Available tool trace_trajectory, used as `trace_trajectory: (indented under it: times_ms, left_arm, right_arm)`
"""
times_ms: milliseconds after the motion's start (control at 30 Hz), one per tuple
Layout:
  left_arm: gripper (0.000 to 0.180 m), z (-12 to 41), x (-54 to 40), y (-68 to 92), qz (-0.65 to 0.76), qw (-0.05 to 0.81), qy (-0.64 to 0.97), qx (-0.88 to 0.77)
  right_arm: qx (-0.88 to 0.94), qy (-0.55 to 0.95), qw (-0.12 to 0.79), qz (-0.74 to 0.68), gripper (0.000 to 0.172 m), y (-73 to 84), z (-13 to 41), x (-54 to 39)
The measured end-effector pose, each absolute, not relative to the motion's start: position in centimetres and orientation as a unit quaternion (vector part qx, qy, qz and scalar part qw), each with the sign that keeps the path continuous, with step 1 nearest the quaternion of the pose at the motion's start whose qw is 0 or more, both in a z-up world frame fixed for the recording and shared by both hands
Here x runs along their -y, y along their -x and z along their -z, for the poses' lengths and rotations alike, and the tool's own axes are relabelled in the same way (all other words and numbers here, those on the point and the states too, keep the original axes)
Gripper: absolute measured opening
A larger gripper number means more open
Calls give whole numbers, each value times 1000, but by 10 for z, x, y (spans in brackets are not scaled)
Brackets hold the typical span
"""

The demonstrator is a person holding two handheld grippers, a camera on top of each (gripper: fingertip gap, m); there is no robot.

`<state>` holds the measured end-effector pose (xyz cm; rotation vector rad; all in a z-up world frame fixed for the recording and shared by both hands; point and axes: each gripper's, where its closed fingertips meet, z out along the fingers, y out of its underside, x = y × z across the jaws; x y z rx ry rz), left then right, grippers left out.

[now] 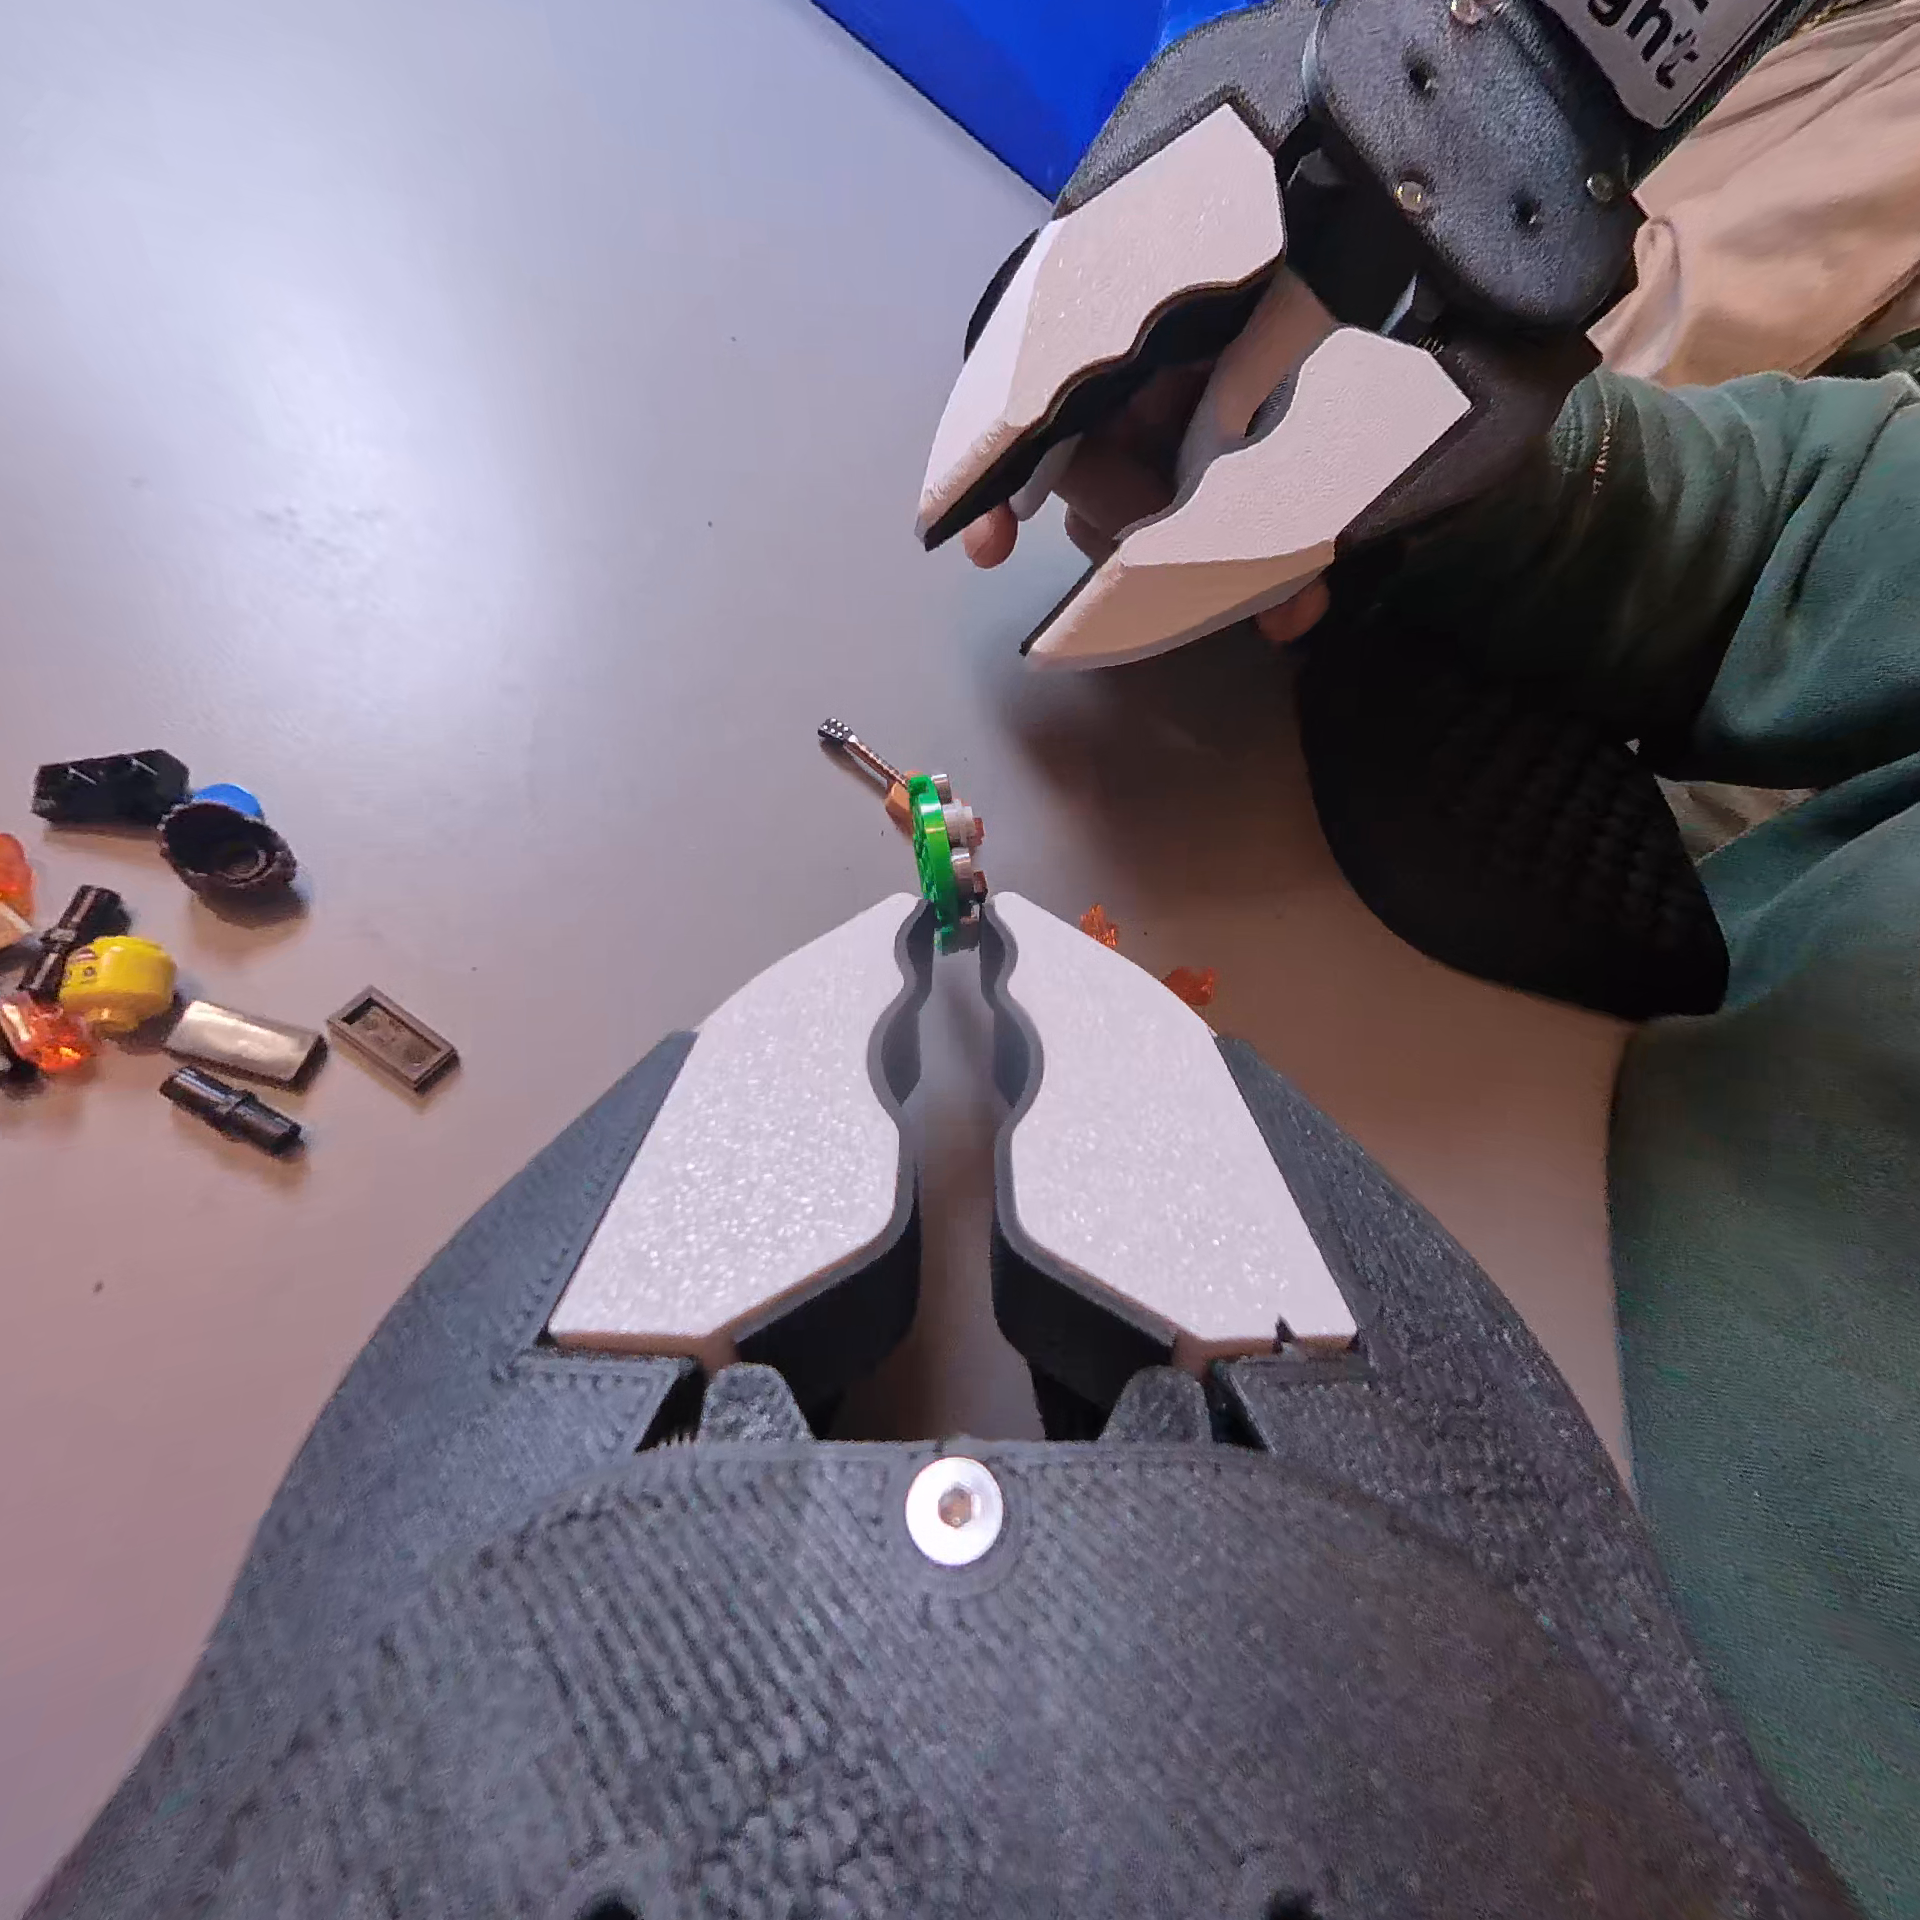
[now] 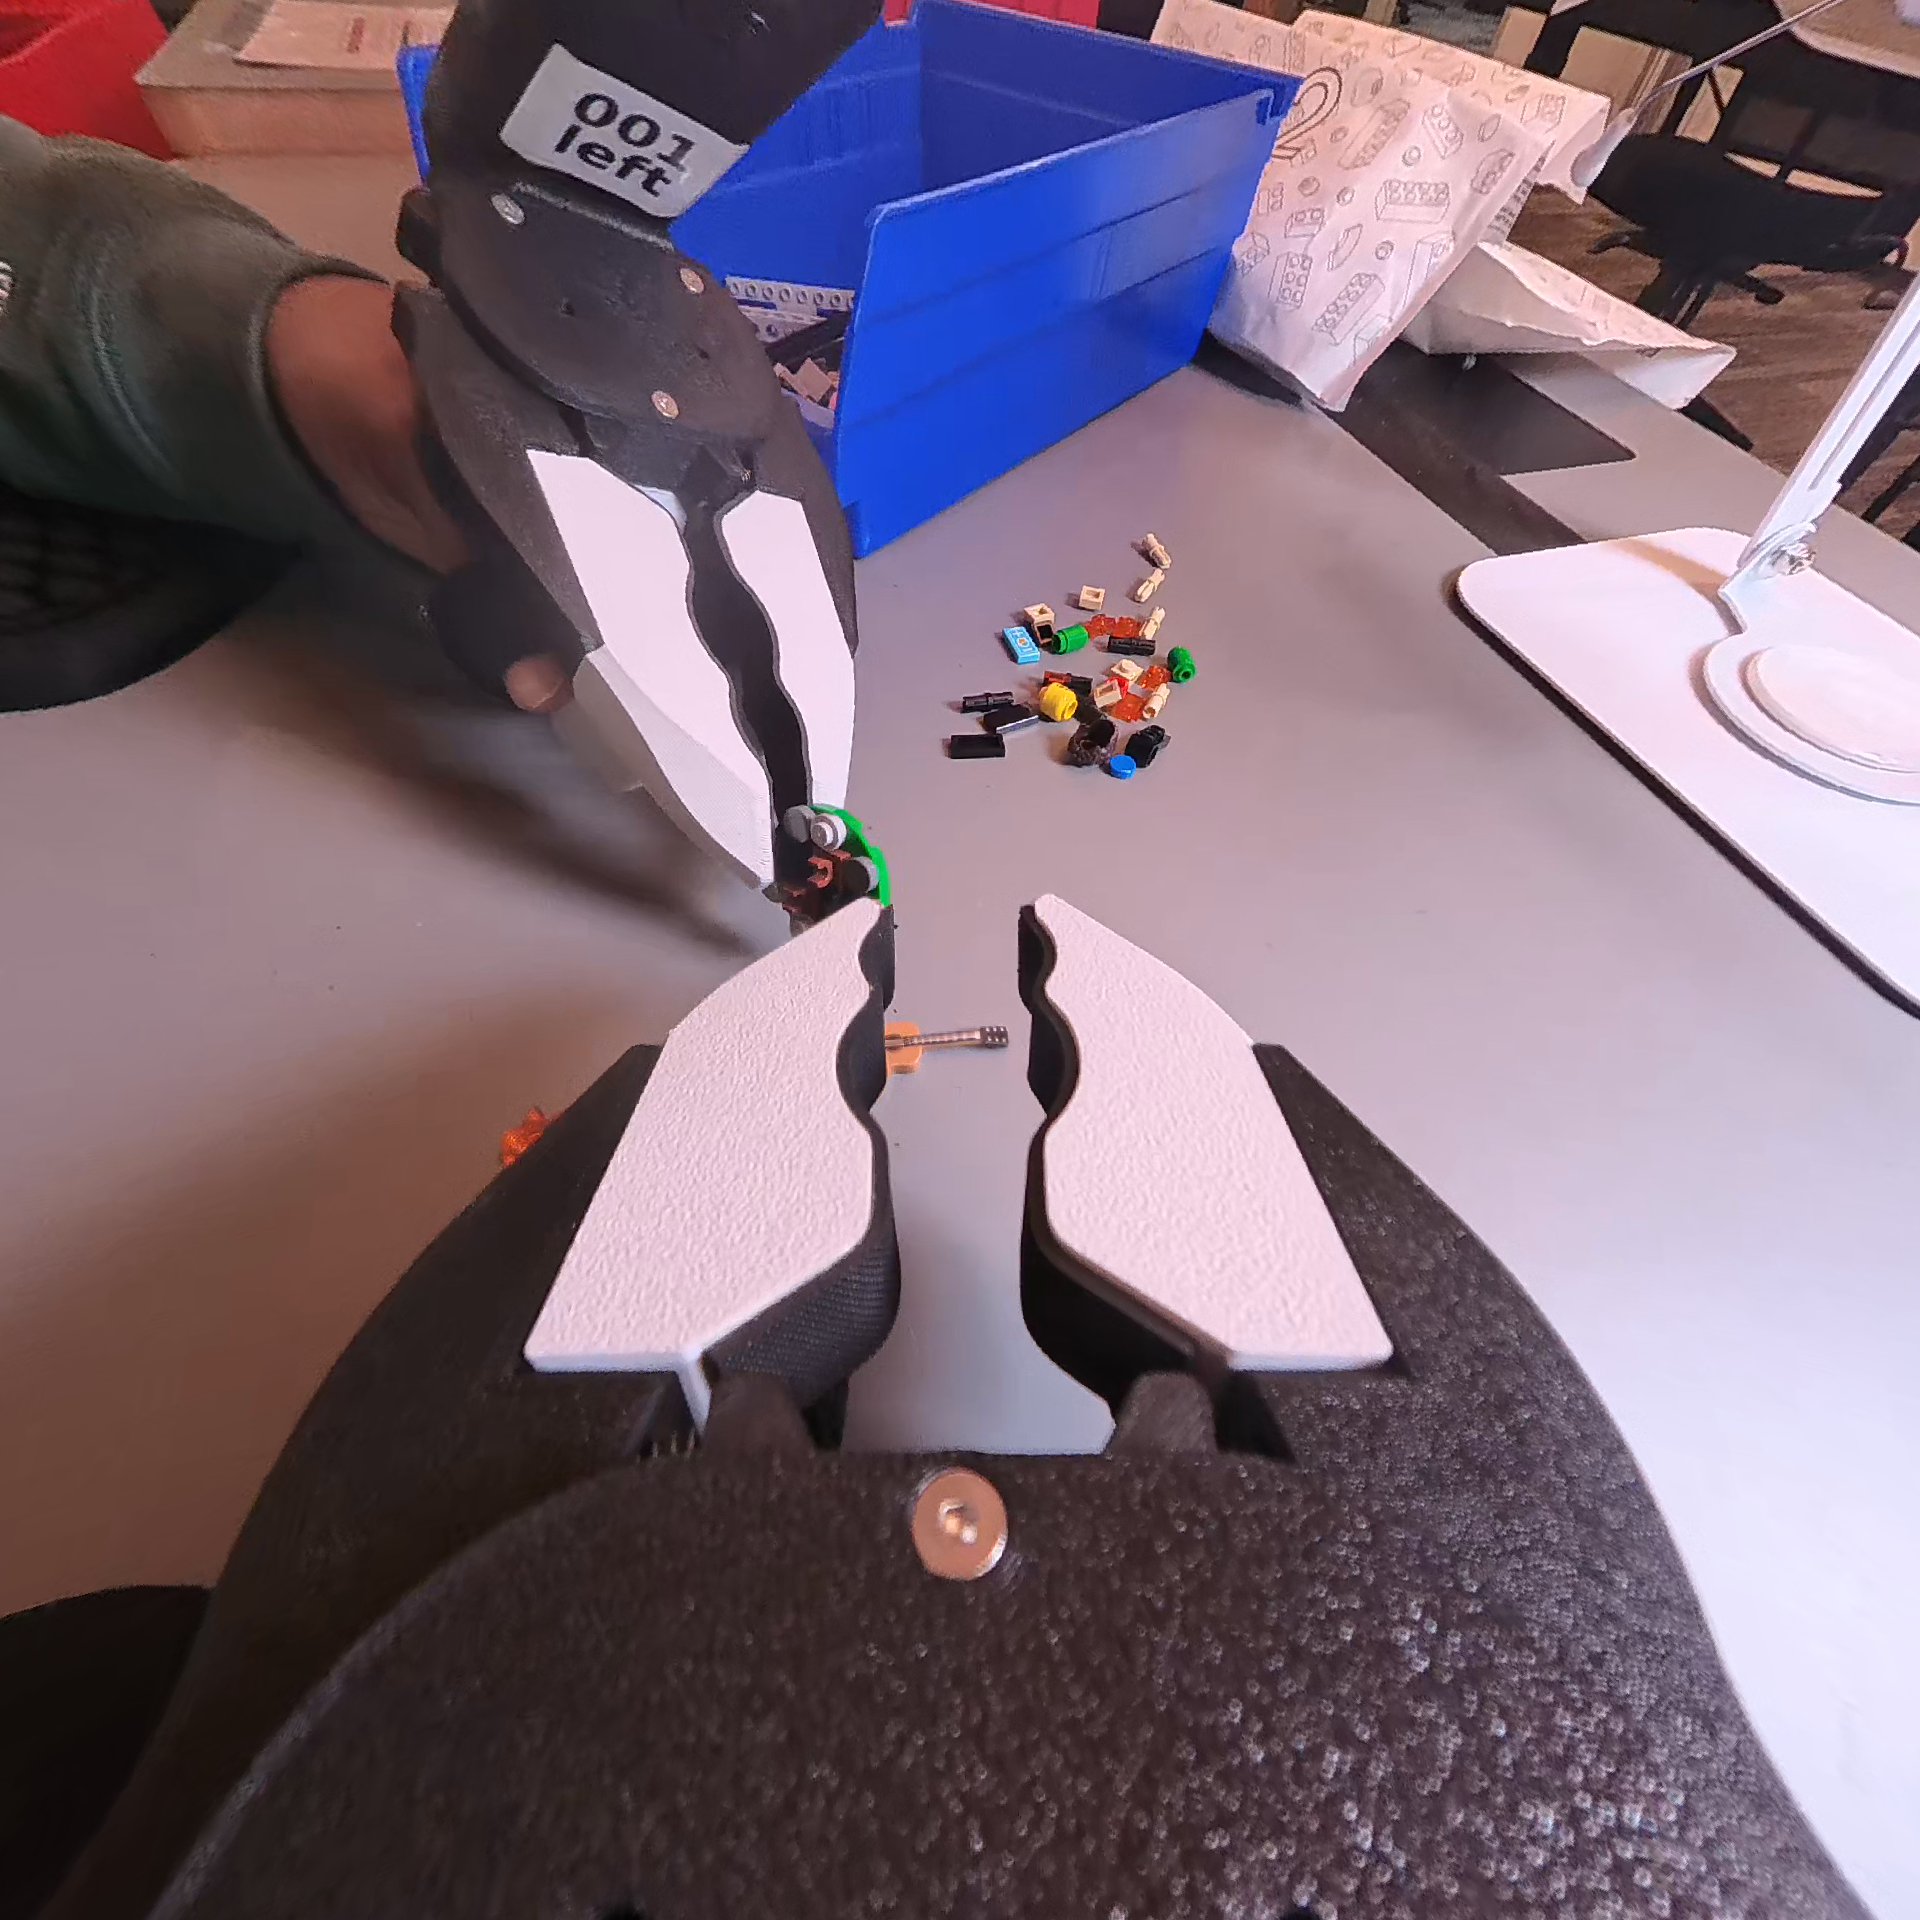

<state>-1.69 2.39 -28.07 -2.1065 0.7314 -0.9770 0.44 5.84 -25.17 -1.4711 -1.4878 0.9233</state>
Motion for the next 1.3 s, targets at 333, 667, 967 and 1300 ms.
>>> trace_trajectory:
  times_ms: [333,667,967,1300]
  left_arm:
    - [6,277,-19,12,386,339,808,-290]
    - [45,295,-2,1,249,346,782,-455]
    - [33,292,-11,-3,214,370,768,-478]
    - [33,250,9,-16,540,274,740,-292]
  right_arm:
    - [636,563,362,-384,27,-6,259,-35]
    - [730,526,323,-293,26,-10,288,-14]
    - [732,513,325,-307,27,-12,284,-12]
    - [737,429,393,-343,12,-8,252,8]
